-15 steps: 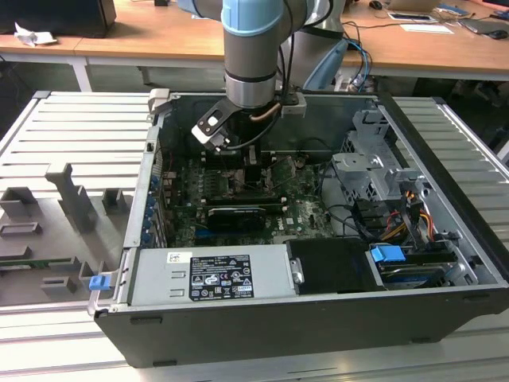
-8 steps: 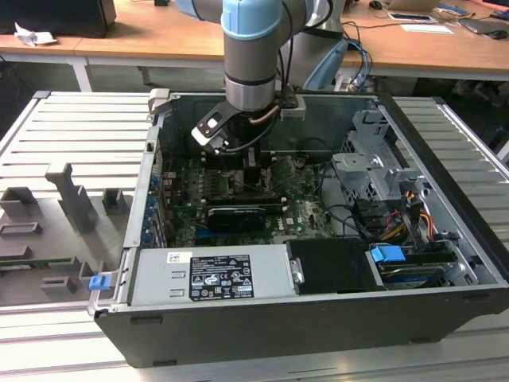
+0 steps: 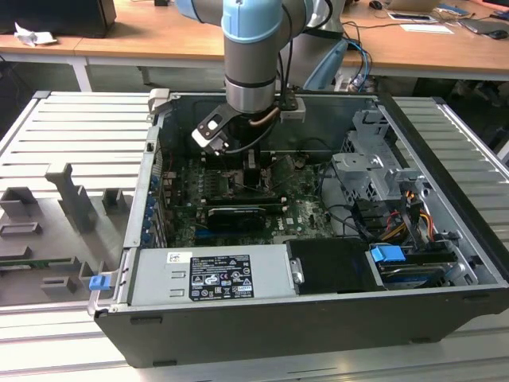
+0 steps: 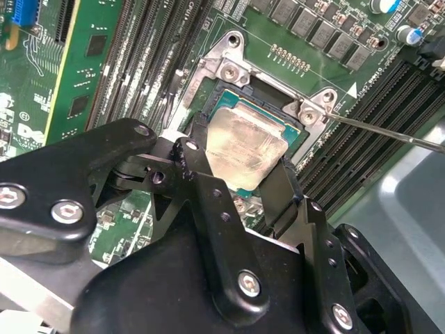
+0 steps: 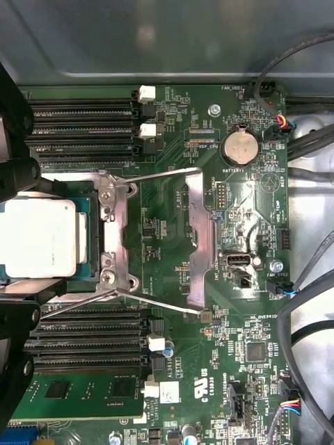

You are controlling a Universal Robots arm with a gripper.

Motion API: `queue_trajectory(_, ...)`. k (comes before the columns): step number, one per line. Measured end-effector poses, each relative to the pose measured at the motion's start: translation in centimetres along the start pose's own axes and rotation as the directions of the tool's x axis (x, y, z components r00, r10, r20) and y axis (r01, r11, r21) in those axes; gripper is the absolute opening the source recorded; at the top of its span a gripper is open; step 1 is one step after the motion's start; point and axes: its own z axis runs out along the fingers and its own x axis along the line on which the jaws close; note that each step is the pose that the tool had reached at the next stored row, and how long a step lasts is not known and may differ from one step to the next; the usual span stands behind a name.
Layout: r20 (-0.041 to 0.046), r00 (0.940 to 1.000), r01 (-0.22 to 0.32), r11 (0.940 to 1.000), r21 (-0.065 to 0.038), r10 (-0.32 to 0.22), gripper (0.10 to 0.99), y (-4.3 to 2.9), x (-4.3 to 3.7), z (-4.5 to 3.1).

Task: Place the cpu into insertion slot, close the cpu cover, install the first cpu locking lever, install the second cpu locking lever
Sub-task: 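Place the cpu into insertion slot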

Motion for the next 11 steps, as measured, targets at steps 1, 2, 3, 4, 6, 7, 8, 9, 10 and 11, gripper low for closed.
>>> queue_trajectory(1,0.0000,1.0000,0.000,1.0000,0.000,0.000,0.541,0.03,0.00,0.02)
queue_trajectory(2,-0.0001,1.0000,0.000,1.0000,0.000,0.000,0.541,0.04,0.00,0.04)
queue_trajectory(3,-0.0003,1.0000,0.000,1.0000,0.000,0.000,0.541,0.04,0.01,0.08)
queue_trajectory(4,-0.0003,1.0000,0.000,1.0000,0.000,0.000,0.541,0.04,0.01,0.14)
queue_trajectory(6,0.0001,1.0000,0.000,1.0000,0.000,0.000,0.541,0.04,0.00,0.16)
queue_trajectory(7,0.0001,1.0000,0.000,1.0000,0.000,0.000,0.541,0.04,0.00,0.16)
queue_trajectory(8,0.0001,1.0000,0.000,1.0000,0.000,0.000,0.541,0.04,0.00,0.16)
queue_trajectory(9,0.0000,1.0000,0.000,1.0000,0.000,0.000,0.541,0.04,0.00,0.17)
queue_trajectory(10,0.0001,1.0000,0.000,1.0000,0.000,0.000,0.541,0.04,0.00,0.17)
queue_trajectory(11,0.0001,1.0000,0.000,1.0000,0.000,0.000,0.553,0.04,0.00,0.17)
